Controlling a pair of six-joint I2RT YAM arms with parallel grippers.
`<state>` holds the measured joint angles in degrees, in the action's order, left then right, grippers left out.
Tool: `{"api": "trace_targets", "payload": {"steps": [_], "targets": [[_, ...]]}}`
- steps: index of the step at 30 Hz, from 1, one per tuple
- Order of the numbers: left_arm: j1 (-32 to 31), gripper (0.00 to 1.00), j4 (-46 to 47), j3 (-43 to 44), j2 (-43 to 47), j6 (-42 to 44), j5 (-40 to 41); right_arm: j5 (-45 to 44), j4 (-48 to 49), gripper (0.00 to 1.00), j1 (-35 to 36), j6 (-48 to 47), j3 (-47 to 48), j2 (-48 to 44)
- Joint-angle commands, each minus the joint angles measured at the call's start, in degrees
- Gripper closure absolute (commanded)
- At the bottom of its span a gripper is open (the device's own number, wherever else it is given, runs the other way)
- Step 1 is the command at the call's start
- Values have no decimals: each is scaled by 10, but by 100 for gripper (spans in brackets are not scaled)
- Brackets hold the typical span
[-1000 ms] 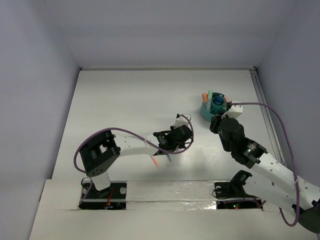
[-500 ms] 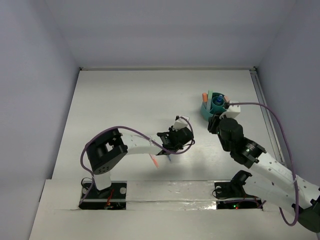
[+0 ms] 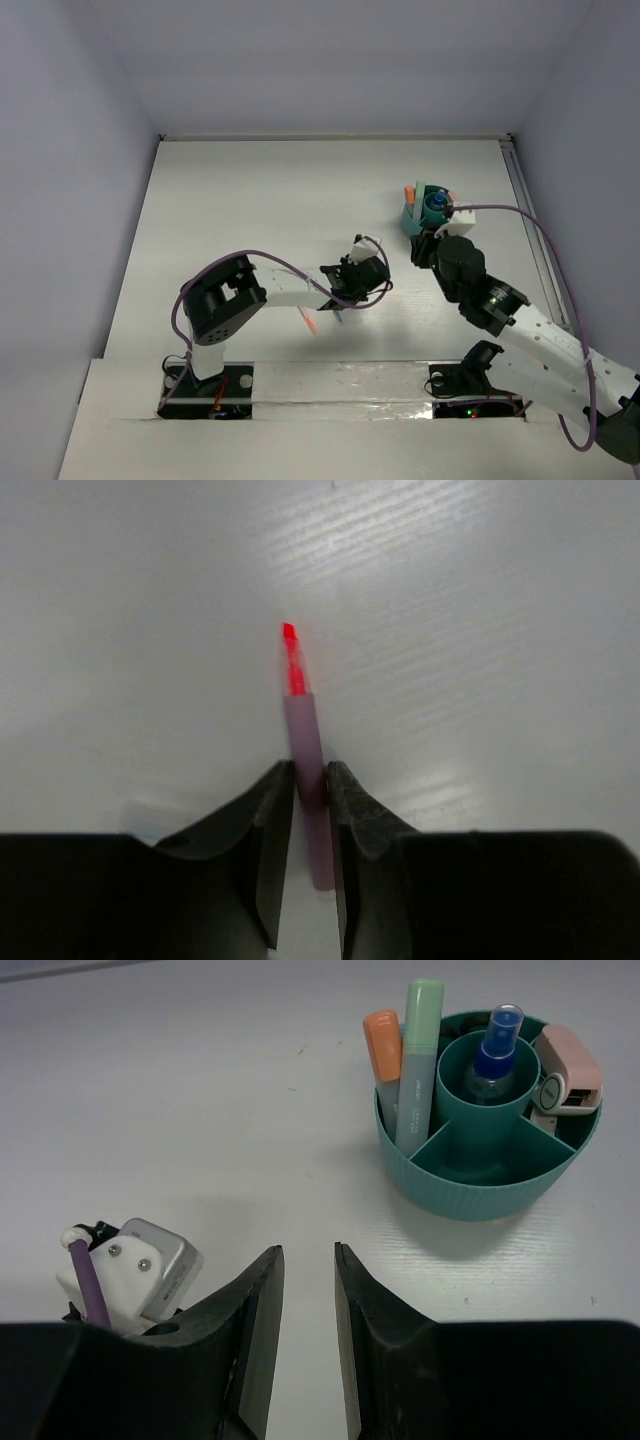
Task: Sort the stationery into containers
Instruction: Pick up the pen from the center of the board.
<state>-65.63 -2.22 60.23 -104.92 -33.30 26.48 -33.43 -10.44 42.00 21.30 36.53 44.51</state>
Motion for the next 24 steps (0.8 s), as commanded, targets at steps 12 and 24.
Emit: {"api": "trace_targets", "payload": {"steps": [12, 24], "targets": [[-3, 74, -6, 23, -35, -4, 14, 5, 37, 66, -3, -6, -6, -30], [-3, 100, 34, 10, -37, 13, -11, 6, 29, 66, -3, 1, -9, -70]]}}
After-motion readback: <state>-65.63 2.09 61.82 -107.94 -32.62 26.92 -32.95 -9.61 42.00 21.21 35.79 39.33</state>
